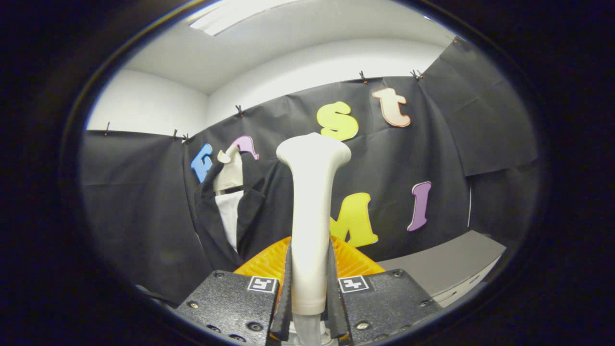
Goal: Iron the clothes twice with a garment steamer, once on the left side and once on the right side.
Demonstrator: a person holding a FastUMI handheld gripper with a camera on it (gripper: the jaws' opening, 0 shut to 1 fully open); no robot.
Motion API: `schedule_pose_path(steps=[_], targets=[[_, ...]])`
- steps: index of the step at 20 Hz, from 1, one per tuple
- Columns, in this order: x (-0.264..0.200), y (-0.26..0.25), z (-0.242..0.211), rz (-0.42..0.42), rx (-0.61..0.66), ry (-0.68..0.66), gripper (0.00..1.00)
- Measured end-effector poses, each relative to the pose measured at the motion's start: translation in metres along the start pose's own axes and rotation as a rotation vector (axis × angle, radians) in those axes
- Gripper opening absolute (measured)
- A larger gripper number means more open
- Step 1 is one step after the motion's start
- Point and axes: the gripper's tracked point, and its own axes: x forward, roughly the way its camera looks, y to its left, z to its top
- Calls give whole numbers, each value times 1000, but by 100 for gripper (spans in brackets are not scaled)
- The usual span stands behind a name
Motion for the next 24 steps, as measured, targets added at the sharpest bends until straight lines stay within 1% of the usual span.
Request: schedule_pose_path(steps=[5, 10, 15, 24], targets=[[16, 50, -9, 28, -43, 7, 34], [34, 79, -32, 36, -89, 50, 34], [43, 84, -61, 28, -111, 103, 34], [39, 65, -118, -1, -120, 202, 34]])
